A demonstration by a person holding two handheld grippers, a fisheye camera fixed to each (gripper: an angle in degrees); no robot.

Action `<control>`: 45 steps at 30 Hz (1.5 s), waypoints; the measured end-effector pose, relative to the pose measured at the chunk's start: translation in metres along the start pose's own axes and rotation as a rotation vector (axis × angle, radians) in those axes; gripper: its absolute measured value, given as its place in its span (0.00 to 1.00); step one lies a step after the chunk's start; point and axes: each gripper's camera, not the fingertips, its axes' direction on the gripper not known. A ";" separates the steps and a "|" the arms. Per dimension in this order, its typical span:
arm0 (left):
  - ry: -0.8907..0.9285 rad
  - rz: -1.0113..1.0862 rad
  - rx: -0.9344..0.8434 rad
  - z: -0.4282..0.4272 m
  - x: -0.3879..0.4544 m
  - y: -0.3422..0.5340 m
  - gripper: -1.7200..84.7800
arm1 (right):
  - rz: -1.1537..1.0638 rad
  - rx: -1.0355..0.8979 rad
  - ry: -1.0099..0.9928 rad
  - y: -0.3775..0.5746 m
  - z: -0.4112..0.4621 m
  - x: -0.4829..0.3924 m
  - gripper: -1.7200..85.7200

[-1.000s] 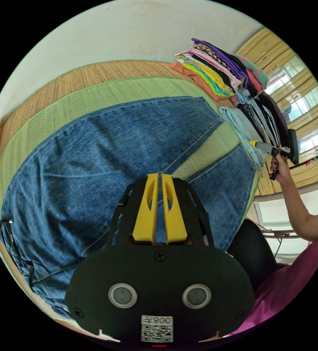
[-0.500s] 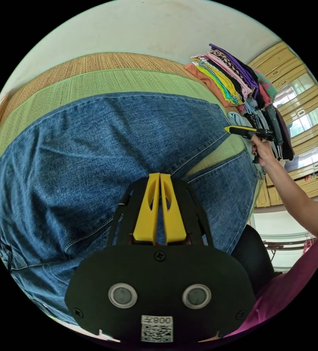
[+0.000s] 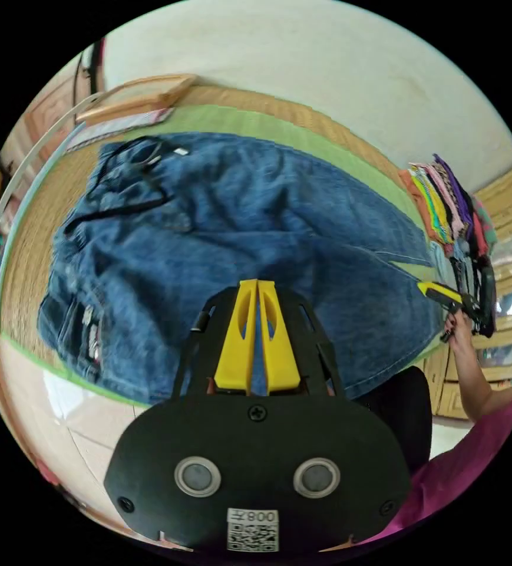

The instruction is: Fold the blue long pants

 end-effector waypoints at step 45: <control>0.147 -0.014 0.097 0.271 -0.234 0.170 0.02 | -0.187 0.010 -0.162 -0.368 -0.013 -0.214 0.02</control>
